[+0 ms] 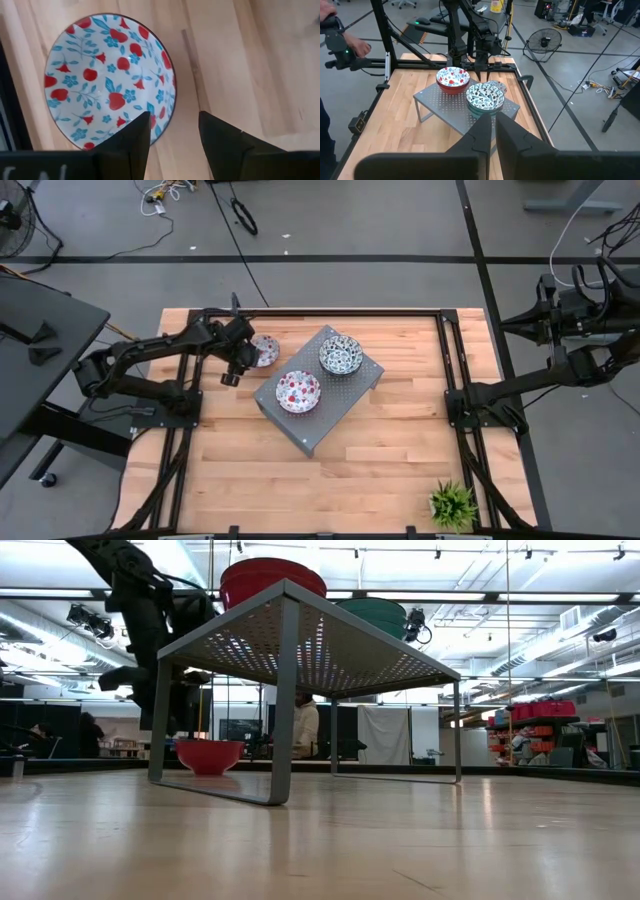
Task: Pick & Place Mini bowls
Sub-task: Stack the red patterned bowl on top of the red patterned bowls on the shelf
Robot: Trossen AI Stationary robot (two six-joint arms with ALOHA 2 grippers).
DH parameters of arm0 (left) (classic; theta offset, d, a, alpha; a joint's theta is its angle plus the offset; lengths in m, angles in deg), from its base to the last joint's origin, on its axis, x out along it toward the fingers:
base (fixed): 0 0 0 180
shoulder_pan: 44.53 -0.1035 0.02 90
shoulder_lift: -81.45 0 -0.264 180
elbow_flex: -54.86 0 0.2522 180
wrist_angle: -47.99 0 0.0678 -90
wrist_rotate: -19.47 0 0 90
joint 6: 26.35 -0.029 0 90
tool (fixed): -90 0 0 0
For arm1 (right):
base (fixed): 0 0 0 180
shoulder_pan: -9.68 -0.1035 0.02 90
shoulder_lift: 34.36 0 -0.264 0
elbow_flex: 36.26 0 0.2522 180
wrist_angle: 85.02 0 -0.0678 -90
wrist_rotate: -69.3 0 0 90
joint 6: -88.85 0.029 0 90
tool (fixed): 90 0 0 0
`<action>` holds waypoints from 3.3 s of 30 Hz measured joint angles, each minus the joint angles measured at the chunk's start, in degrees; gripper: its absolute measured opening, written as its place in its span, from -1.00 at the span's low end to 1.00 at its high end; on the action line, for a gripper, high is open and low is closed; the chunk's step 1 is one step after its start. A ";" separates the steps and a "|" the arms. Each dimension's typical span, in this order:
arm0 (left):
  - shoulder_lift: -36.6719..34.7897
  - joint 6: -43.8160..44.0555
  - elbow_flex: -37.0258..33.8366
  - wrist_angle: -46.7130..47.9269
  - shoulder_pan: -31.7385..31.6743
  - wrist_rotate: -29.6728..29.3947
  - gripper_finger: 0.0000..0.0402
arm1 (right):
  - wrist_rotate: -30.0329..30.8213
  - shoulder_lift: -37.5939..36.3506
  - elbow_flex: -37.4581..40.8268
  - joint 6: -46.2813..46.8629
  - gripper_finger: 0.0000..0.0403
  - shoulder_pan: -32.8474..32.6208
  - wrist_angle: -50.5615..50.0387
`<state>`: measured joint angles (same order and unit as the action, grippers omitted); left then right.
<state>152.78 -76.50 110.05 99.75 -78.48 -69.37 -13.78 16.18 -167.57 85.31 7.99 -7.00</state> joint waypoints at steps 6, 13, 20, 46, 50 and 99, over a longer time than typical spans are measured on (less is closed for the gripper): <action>0.93 0.00 -0.65 -3.79 0.00 0.02 -0.14 | 0.00 0.00 -0.02 0.00 -0.87 0.00 -0.01; 6.53 0.02 -0.58 -4.20 0.00 0.00 -0.14 | 0.00 0.00 0.00 0.00 -0.87 0.00 0.00; 9.97 0.02 -0.56 -4.45 0.07 -3.89 -0.14 | 0.00 0.01 -0.01 0.00 -0.87 -0.01 -0.01; 10.05 2.58 2.06 -5.21 1.09 -4.14 -0.14 | 0.00 0.00 0.00 0.00 -0.87 -0.01 -0.01; 10.05 2.58 2.06 -5.57 1.09 -3.50 -0.14 | 0.00 0.02 -0.02 0.00 -0.87 0.00 -0.02; 9.90 4.52 2.15 -5.46 2.13 -3.07 -0.94 | 0.00 0.00 -0.02 -0.01 -0.87 -0.02 -0.02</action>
<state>162.68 -71.98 112.20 94.29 -76.35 -72.43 -13.78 16.19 -167.60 85.30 7.97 -7.02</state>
